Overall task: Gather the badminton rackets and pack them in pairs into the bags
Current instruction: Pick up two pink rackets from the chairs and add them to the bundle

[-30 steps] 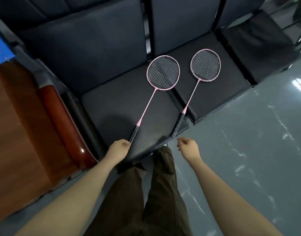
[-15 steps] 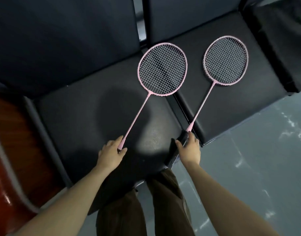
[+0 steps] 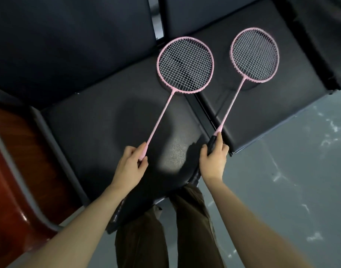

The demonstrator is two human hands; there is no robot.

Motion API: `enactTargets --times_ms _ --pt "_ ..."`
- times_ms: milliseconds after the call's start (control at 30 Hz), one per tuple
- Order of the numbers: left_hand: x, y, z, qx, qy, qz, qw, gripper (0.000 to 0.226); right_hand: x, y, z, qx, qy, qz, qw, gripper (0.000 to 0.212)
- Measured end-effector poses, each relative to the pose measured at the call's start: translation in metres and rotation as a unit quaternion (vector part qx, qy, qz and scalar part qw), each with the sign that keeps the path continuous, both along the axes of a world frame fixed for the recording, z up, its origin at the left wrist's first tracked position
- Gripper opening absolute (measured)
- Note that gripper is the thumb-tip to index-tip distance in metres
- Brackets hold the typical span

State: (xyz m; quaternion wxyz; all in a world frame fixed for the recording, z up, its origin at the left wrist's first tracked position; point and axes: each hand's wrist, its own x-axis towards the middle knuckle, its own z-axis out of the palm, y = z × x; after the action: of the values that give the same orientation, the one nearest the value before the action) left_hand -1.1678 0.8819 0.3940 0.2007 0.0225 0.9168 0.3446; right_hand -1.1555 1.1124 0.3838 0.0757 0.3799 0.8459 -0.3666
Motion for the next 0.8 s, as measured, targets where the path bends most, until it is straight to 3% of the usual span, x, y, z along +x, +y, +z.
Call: enactTargets --times_ms 133,533,800 --pt "0.006 -0.007 0.052 0.023 0.061 0.020 0.998 0.042 0.010 -0.022 0.050 -0.021 0.037 -0.020 0.999 0.056" --pt "0.083 -0.087 0.221 0.075 0.212 0.059 0.973 0.042 0.099 -0.140 0.236 -0.004 0.168 0.065 0.984 0.053" --pt "0.153 -0.137 0.298 0.082 0.310 0.096 0.942 0.041 0.169 -0.191 0.306 -0.019 0.244 0.128 0.961 0.054"
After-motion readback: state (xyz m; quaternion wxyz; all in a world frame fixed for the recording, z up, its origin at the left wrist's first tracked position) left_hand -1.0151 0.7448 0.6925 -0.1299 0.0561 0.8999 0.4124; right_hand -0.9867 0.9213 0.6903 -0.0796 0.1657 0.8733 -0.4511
